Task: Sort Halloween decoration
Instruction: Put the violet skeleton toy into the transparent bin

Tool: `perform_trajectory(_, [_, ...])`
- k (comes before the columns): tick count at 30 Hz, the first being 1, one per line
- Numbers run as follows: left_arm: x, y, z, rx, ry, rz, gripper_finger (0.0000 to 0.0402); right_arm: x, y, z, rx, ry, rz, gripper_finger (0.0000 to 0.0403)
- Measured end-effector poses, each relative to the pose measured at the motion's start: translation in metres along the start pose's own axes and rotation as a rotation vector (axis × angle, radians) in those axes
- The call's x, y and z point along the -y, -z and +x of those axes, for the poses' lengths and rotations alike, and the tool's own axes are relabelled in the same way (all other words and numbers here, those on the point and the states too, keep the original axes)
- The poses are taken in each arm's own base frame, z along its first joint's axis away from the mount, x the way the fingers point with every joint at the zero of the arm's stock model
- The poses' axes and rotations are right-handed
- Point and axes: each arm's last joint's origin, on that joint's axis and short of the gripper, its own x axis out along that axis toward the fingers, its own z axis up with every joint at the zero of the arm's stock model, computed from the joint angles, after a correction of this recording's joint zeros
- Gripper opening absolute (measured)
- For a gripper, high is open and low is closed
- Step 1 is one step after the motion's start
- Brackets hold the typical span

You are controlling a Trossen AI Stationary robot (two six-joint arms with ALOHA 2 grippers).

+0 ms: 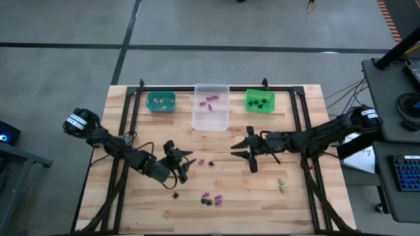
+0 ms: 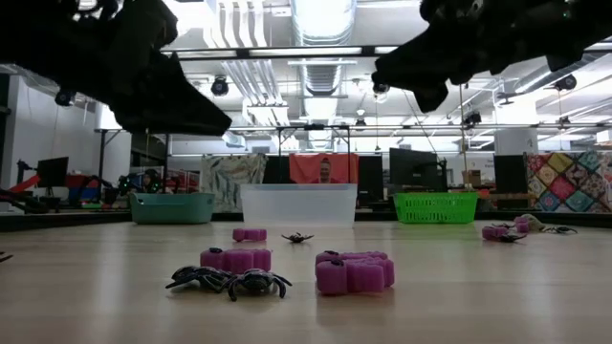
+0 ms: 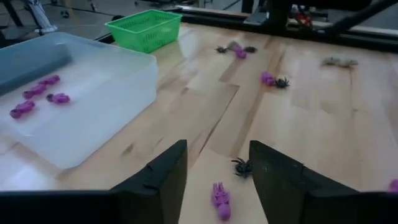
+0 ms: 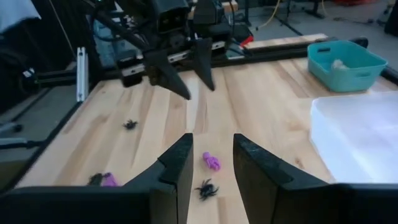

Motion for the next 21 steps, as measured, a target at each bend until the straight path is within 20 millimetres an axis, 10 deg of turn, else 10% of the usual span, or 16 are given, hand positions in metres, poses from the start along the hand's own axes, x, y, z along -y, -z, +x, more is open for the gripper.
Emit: perform_trajectory(21, [0.023, 0.065, 0.046, -0.037, -0.043, 0.067, 0.0191, -0.002, -0.002, 0.0, 0.014, -0.012, 0.16, 0.0097])
